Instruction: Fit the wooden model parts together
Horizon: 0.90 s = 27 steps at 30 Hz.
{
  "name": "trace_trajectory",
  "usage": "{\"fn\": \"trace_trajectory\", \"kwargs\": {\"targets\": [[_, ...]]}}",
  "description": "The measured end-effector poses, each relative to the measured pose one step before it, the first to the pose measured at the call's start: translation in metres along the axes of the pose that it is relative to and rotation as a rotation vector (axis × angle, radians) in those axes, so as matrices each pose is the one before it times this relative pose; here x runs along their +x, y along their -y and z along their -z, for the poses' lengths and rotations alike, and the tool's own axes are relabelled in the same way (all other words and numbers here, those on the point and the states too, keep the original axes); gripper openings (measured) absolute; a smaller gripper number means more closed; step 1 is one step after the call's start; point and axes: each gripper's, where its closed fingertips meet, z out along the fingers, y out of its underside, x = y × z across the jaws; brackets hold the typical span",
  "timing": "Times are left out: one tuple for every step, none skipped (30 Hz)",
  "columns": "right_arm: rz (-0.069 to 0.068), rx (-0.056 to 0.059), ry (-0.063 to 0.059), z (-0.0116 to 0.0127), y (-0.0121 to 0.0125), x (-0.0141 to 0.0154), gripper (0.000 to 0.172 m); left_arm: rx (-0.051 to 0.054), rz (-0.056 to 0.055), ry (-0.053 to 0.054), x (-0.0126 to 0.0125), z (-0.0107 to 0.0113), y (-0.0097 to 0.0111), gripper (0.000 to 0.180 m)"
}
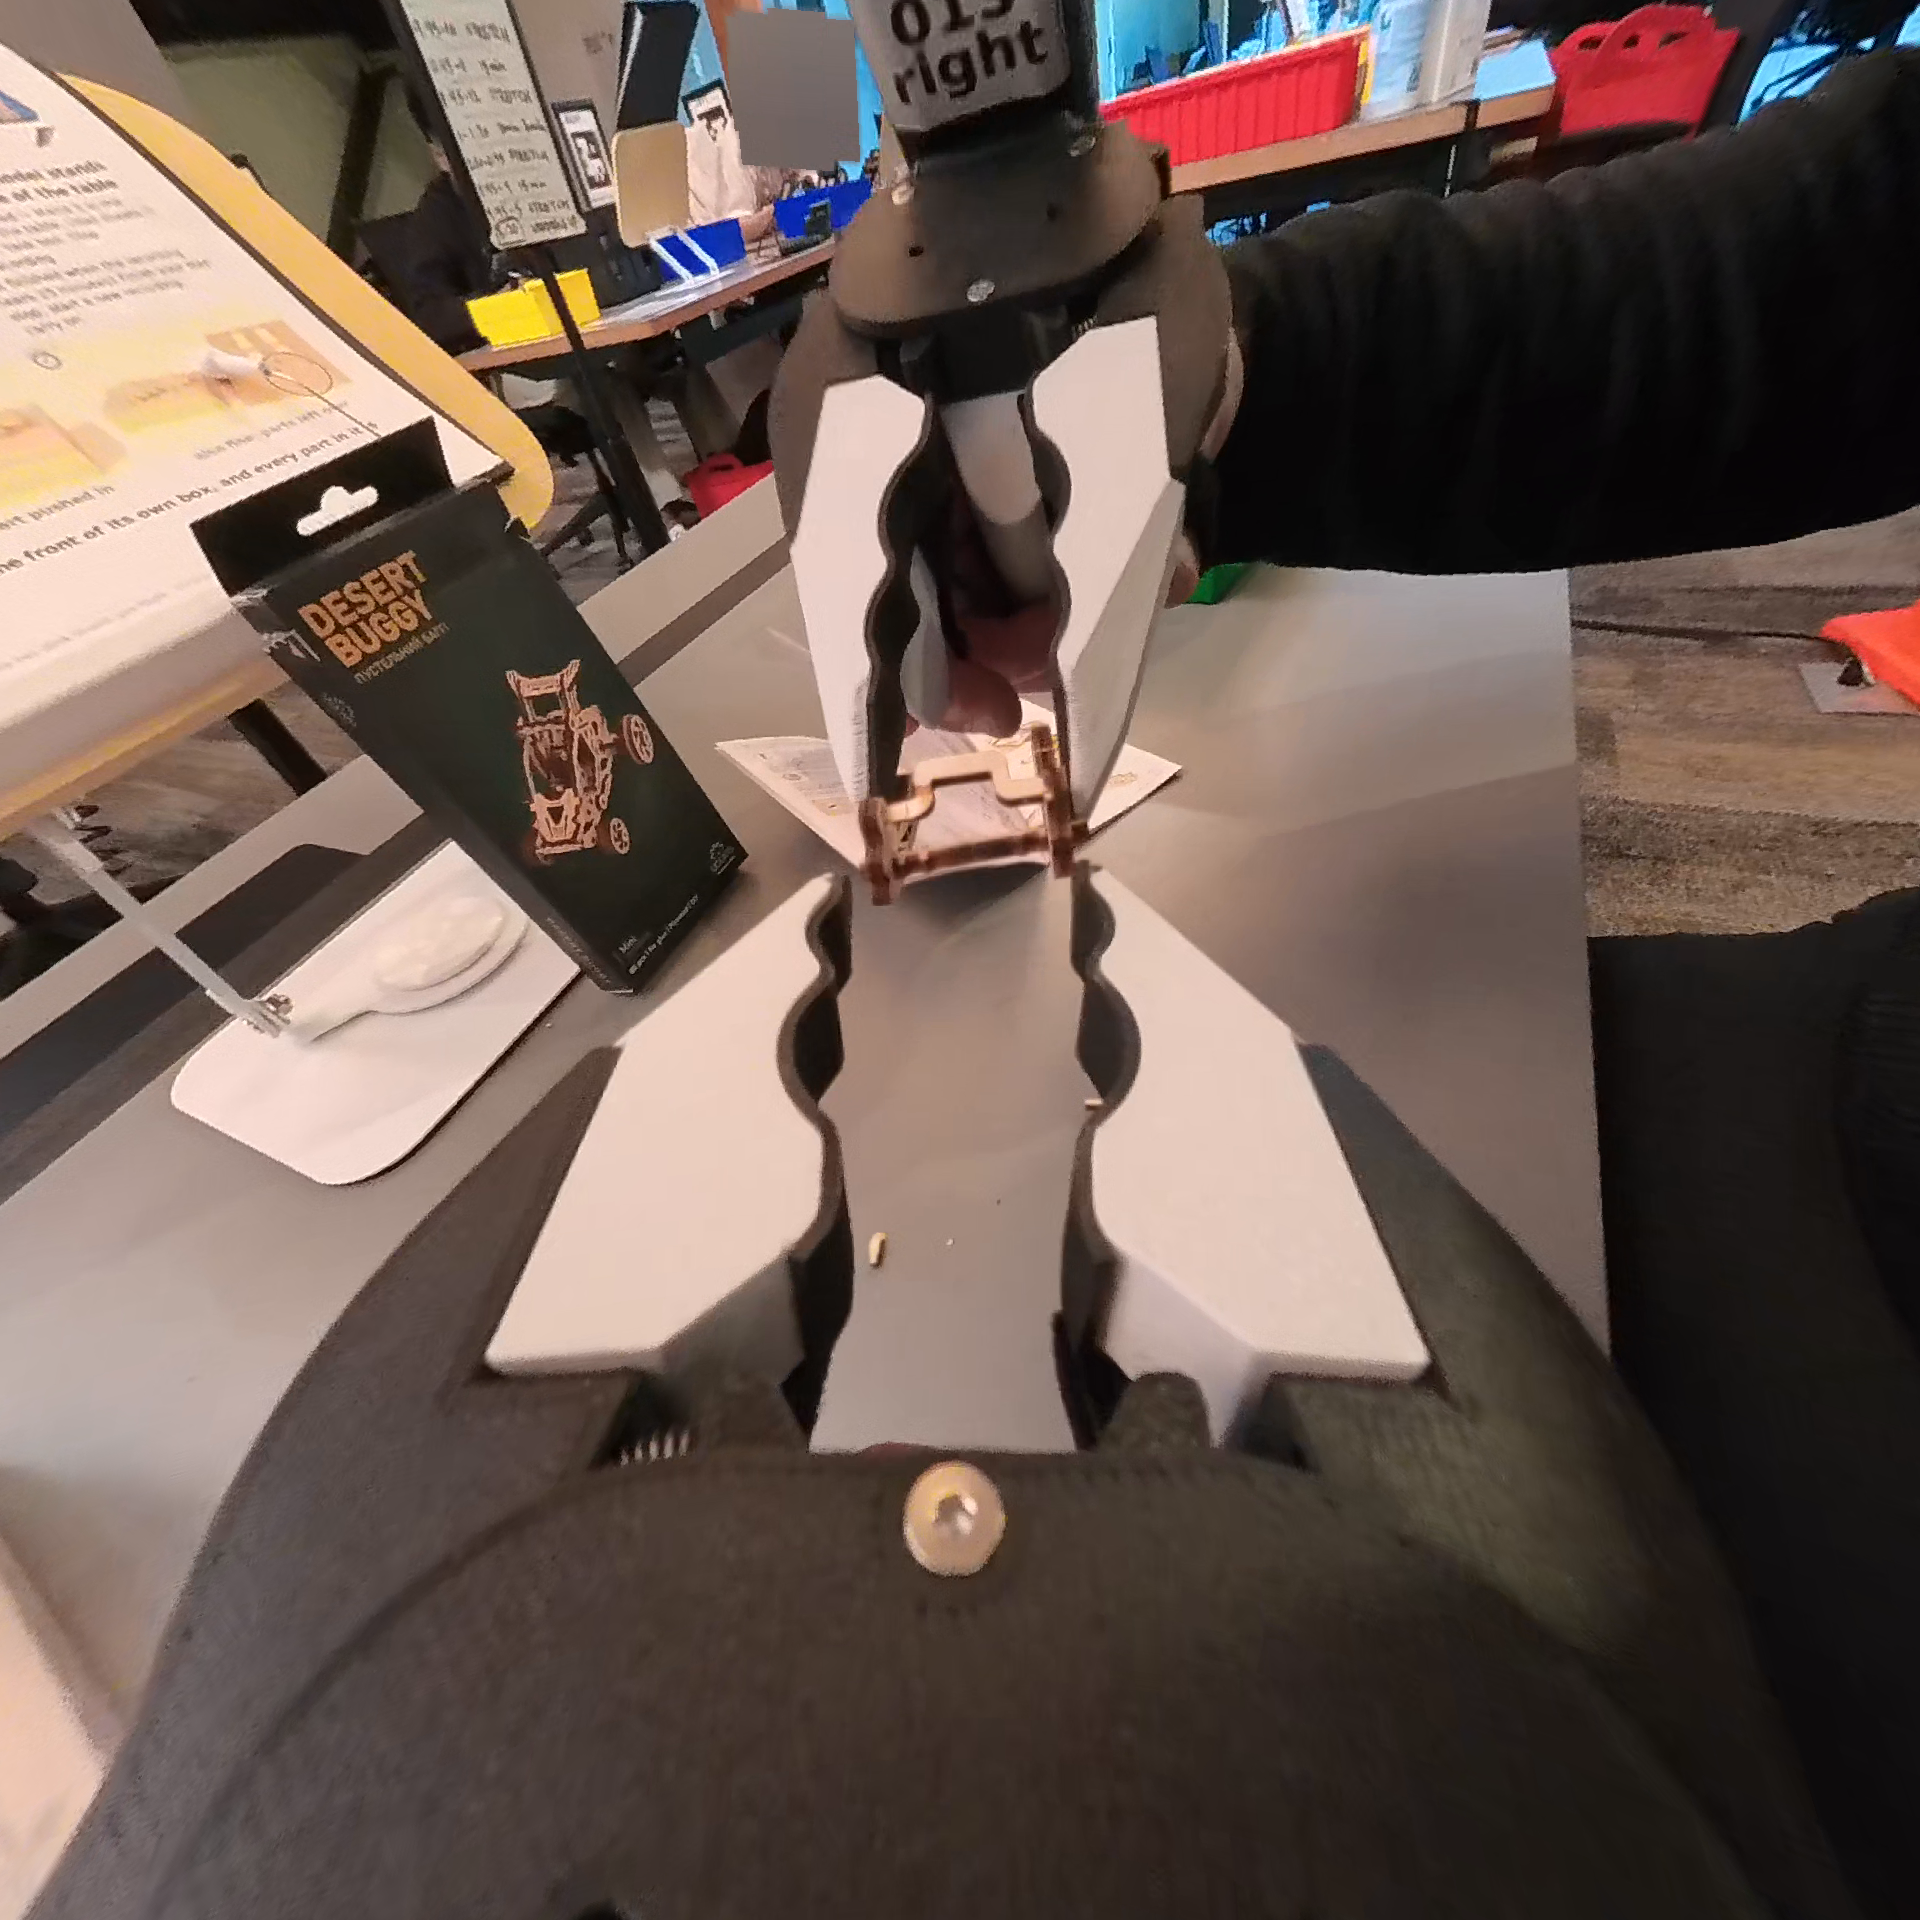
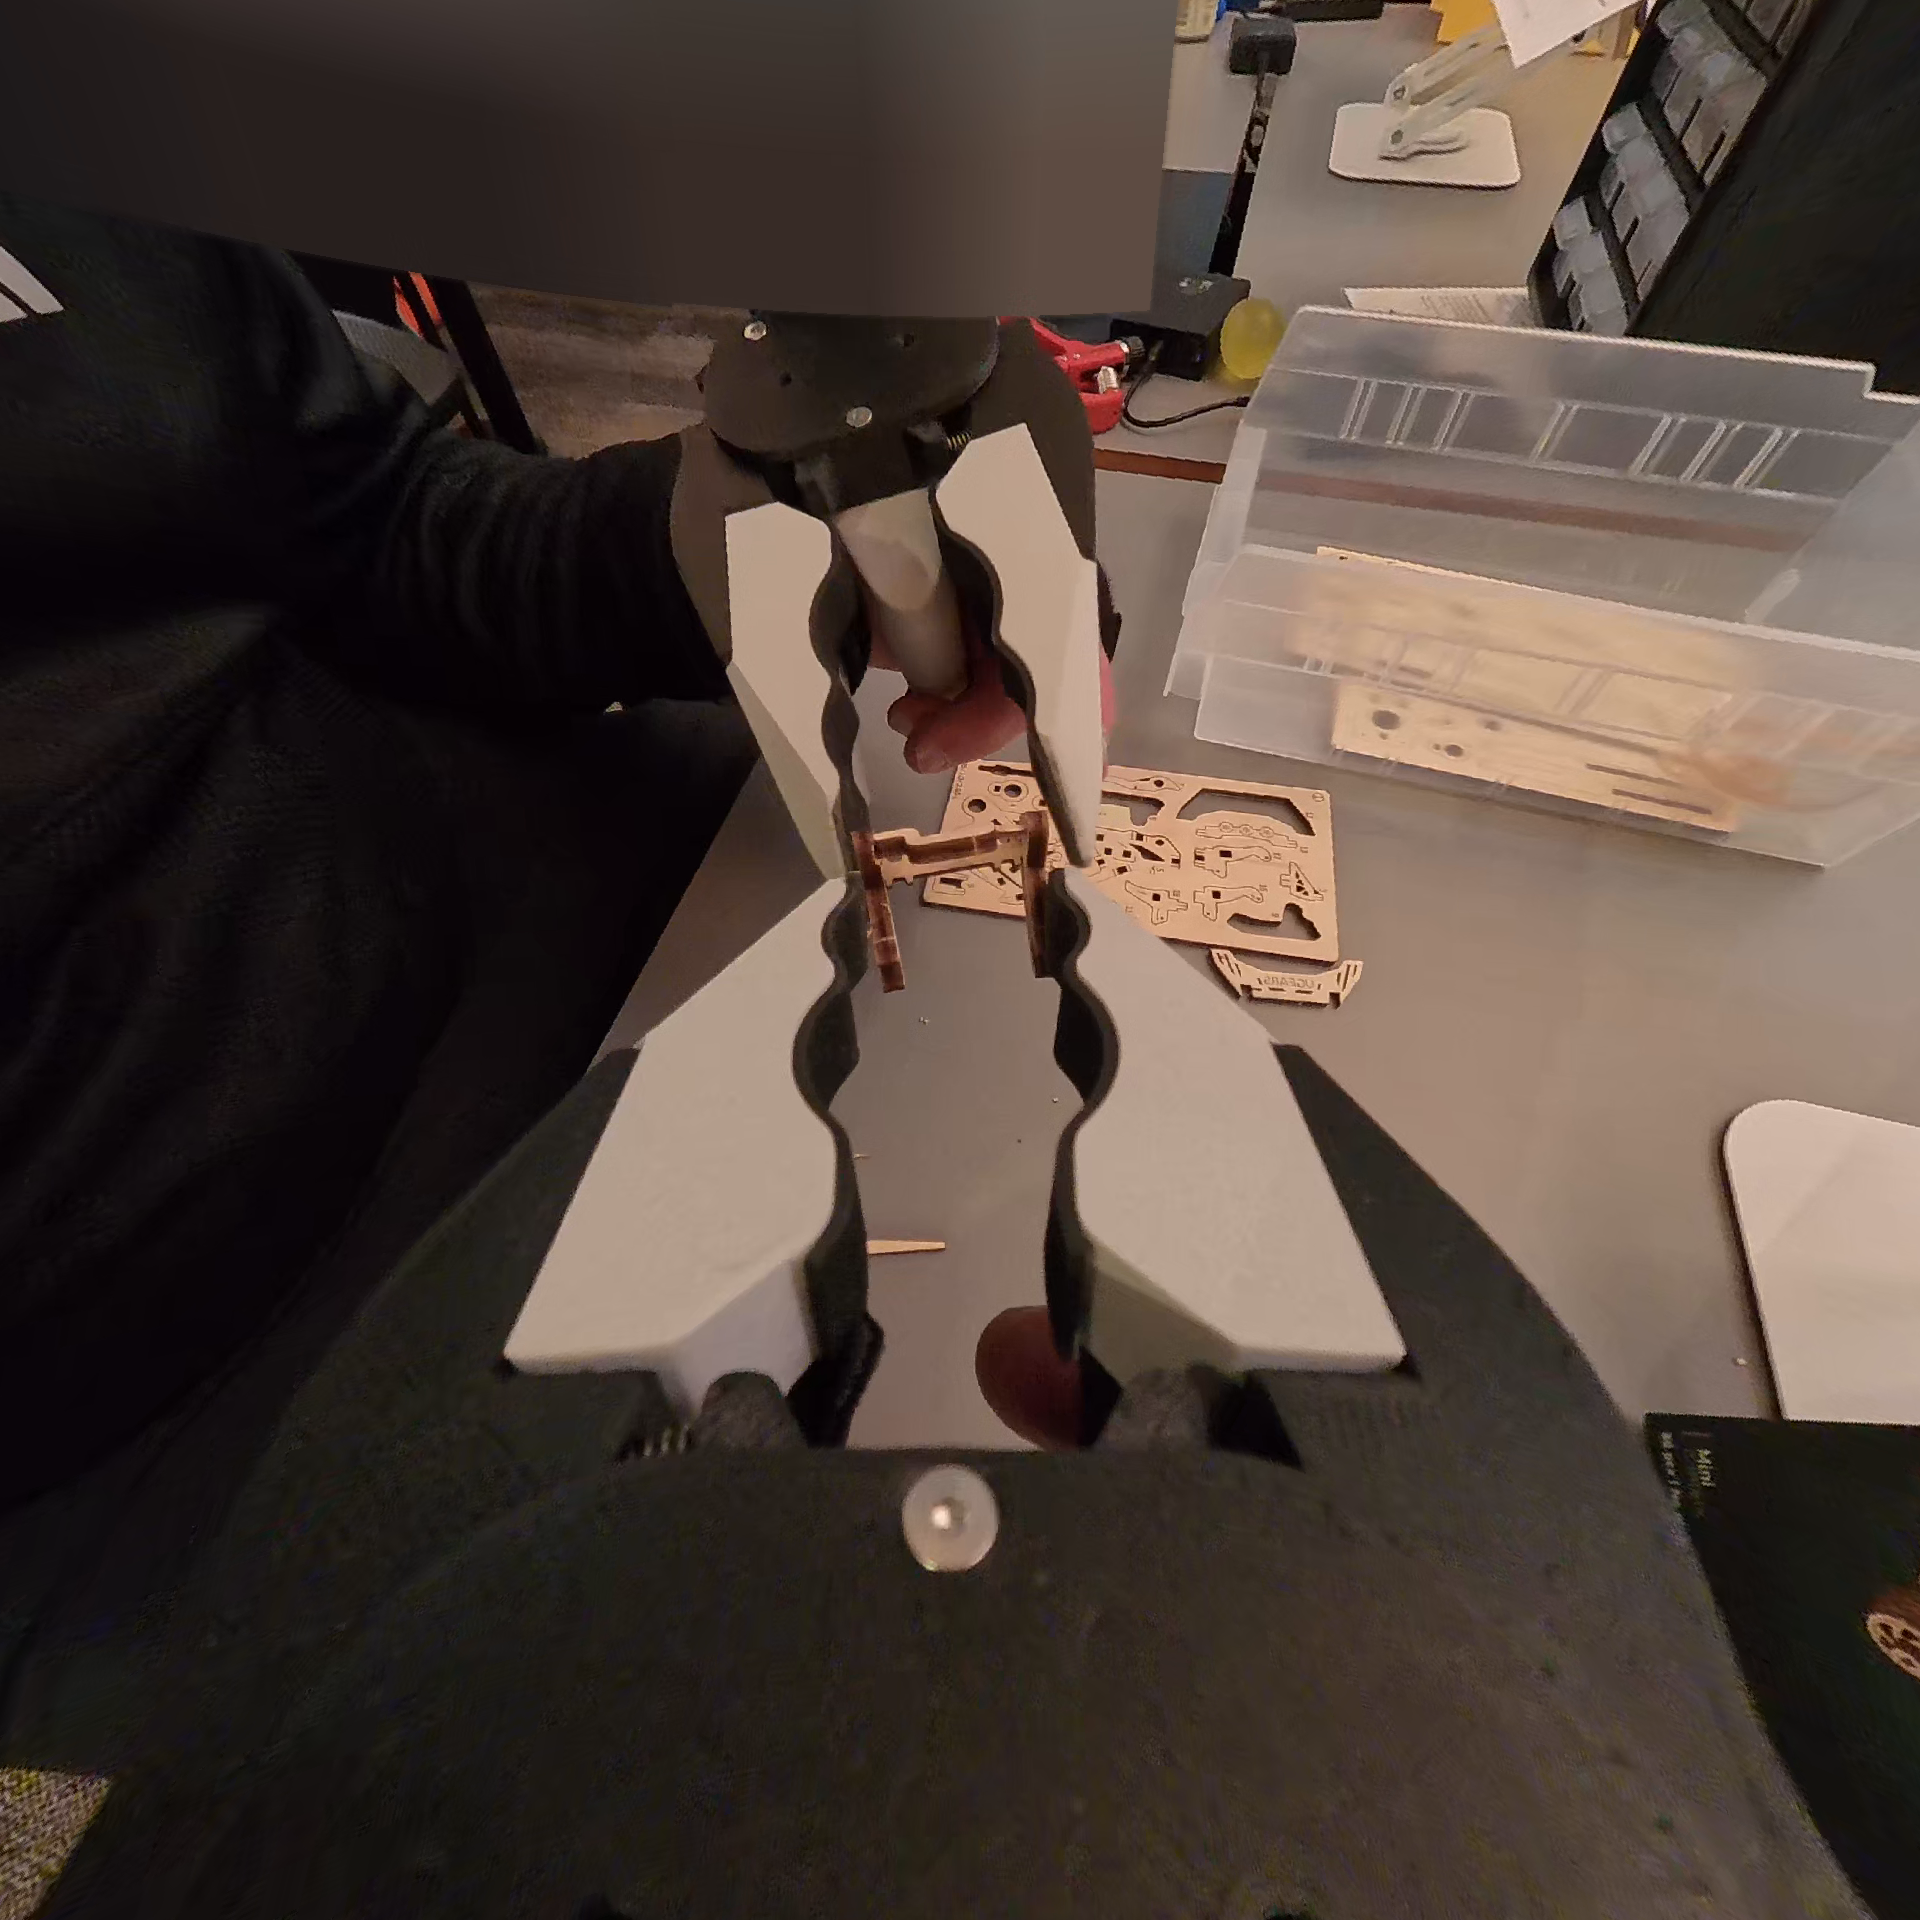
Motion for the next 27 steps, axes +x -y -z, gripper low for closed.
{"fn": "trace_trajectory", "kwargs": {"targets": [[0.0031,-0.0004,-0.0035,-0.00004,0.00075,0.00039,0.032,0.0001,-0.0037,-0.0019,0.00073,-0.00023,0.00031,0.038],[0.0015,-0.0023,-0.001,0.00019,0.00044,0.00013,0.032,0.0013,-0.006,0.0061,-0.00034,0.00015,0.00052,0.037],[0.0026,-0.0025,-0.0021,0.00012,0.00023,0.00016,0.032,0.0003,-0.0053,0.0048,-0.00042,0.00026,0.00032,0.037],[0.0024,-0.0023,-0.0019,0.00007,0.00016,0.00002,0.033,-0.0023,0.0009,0.0,-0.00004,-0.00008,0.00002,0.037],[0.0019,-0.0025,0.0004,0.00012,0.00001,-0.00023,0.033,-0.0025,-0.003,-0.0015,0.00042,-0.00018,0.00004,0.036],[0.0018,-0.0021,-0.001,0.00024,-0.00012,-0.00004,0.033,-0.0031,-0.0082,0.0049,-0.00015,-0.00008,0.00009,0.036],[0.0015,-0.003,-0.0032,0.00003,-0.00033,0.00025,0.033,-0.0055,-0.0094,0.006,-0.00023,-0.00019,-0.00023,0.036],[0.0016,-0.0021,-0.002,0.00015,-0.00007,-0.00011,0.033,-0.0047,-0.0038,0.0001,0.00039,-0.00053,-0.0004,0.036],[0.0005,-0.0008,-0.0033,0.00028,0.00012,0.0001,0.033,-0.0001,-0.0026,0.0028,-0.00005,-0.00017,0.00016,0.036],[0.0005,0.0002,-0.0048,0.00021,0.00003,0.0005,0.032,-0.0017,-0.0033,0.0062,-0.00058,-0.00031,-0.00022,0.036],[0.0001,-0.0029,-0.0007,0.00003,-0.00031,-0.0002,0.032,-0.0057,-0.007,0.0008,0.0006,-0.00055,-0.00047,0.036],[0.0001,-0.0054,-0.0002,0.00007,-0.00071,-0.00017,0.033,-0.0052,-0.0079,0.0021,0.00035,-0.00049,-0.00041,0.036],[0.0002,-0.002,-0.0024,0.00033,-0.00015,0.00015,0.033,-0.0013,-0.004,0.004,-0.00019,-0.00024,0.00008,0.036],[-0.0007,-0.0015,-0.0014,0.00029,-0.00008,0.00005,0.033,-0.0011,0.0021,0.0004,-0.00014,-0.00008,0.00014,0.036],[-0.0005,-0.0034,0.001,0.0001,-0.00007,-0.00018,0.033,-0.0033,-0.003,-0.0021,0.00055,-0.00021,-0.00011,0.036],[0.0017,-0.0029,-0.0007,-0.00001,-0.00018,-0.00019,0.033,-0.0059,-0.0051,0.0018,0.00017,-0.00015,-0.00035,0.036],[0.0005,-0.0003,-0.0035,0.00006,0.00005,0.00052,0.033,-0.0029,-0.0039,0.0069,-0.00087,0.00007,-0.00005,0.036],[-0.0017,0.0014,-0.0004,0.00003,0.00024,0.00024,0.033,-0.0013,0.0017,-0.0015,0.00017,0.00005,0.0001,0.035],[-0.0024,0.0015,0.0004,0.00011,0.00021,-0.00002,0.033,-0.0037,-0.0024,0.0019,-0.00012,-0.00008,-0.00012,0.035],[-0.001,0.0043,-0.0024,0.00001,0.00033,0.00037,0.033,-0.0022,-0.0107,0.0095,-0.00066,0.00011,0.00003,0.035],[-0.0034,0.0026,0.0011,0.00021,0.00005,0.00012,0.033,-0.0001,-0.0031,0.0042,-0.00026,-0.00023,0.00022,0.035],[-0.0023,-0.0005,0.0025,0.00025,-0.00052,-0.0001,0.033,-0.0022,0.005,-0.0044,0.00071,-0.00044,-0.00033,0.035],[-0.0007,-0.0016,-0.0006,-0.00007,-0.00058,0.00004,0.034,-0.005,-0.0061,0.0037,-0.00012,-0.00023,-0.00039,0.035],[-0.0007,-0.0002,0.0004,0.00001,-0.00047,0.0,0.034,-0.0062,-0.0098,0.0038,0.00018,-0.00015,-0.00025,0.035],[-0.0025,0.0004,0.0017,0.0001,-0.00034,-0.0002,0.034,-0.0054,-0.0005,-0.0013,0.00025,-0.00014,-0.00013,0.035],[-0.0008,0.0011,-0.0009,0.0001,-0.00016,0.00018,0.034,-0.0046,0.0054,-0.0013,-0.00013,-0.00028,-0.00015,0.035],[0.0044,0.0008,-0.0027,0.00004,-0.00015,0.00029,0.034,-0.0059,-0.0022,0.0039,-0.00029,-0.00031,-0.00036,0.035]]}}
